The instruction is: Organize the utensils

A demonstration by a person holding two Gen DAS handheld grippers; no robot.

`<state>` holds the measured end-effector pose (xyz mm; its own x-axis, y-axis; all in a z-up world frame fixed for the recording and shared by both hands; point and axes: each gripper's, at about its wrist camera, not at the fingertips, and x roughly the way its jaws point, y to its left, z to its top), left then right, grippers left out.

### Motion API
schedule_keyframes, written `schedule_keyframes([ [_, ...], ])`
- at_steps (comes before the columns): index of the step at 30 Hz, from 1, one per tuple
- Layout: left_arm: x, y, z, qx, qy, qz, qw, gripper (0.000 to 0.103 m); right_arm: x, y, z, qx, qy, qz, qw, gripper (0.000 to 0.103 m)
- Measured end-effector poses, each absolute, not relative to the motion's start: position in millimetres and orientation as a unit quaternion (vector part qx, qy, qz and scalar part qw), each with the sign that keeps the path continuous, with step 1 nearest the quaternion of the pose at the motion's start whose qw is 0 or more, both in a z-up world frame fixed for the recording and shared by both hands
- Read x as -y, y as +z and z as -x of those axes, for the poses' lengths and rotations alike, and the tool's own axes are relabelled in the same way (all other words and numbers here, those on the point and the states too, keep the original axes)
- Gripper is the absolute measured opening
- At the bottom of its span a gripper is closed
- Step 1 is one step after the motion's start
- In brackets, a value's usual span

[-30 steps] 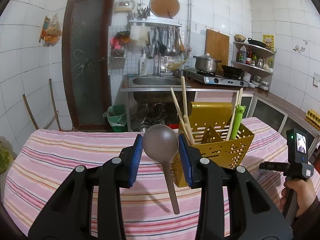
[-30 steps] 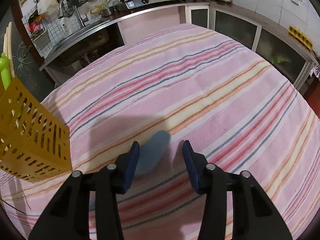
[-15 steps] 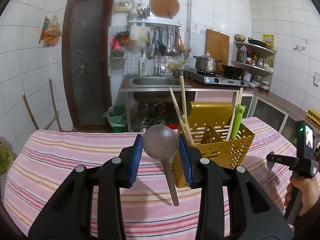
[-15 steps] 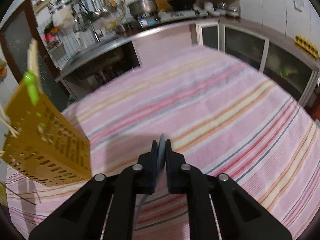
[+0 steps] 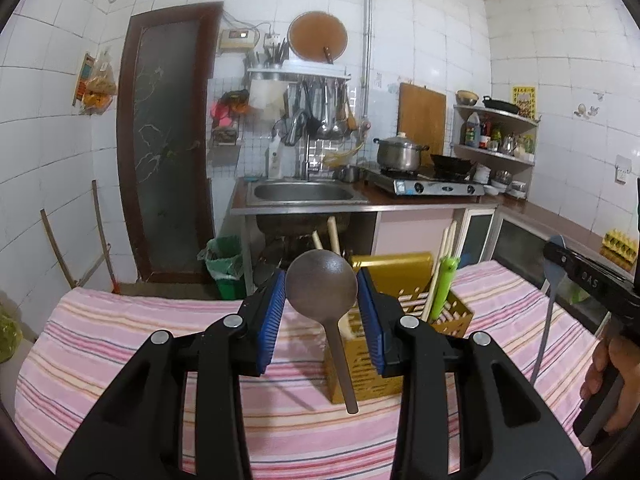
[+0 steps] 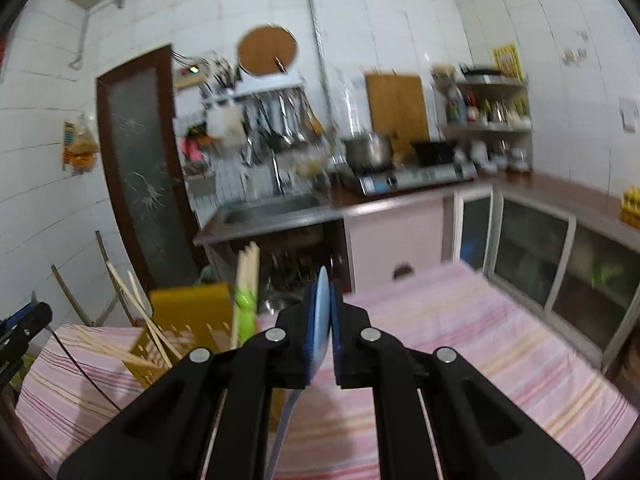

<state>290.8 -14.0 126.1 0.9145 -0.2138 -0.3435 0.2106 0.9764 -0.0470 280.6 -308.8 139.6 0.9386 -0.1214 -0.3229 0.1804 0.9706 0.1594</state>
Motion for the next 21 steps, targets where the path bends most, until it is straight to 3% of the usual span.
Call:
schedule_keyframes([
  [10, 28, 169, -304, -0.134, -0.111, 0.003, 0.985, 0.035, 269, 187, -299, -0.050, -0.069, -0.028, 0.996, 0.007],
  [21, 57, 165, -346, -0.120, -0.118, -0.015, 0.986, 0.035, 253, 180, -350, -0.007, -0.072, 0.002, 0.997, 0.007],
])
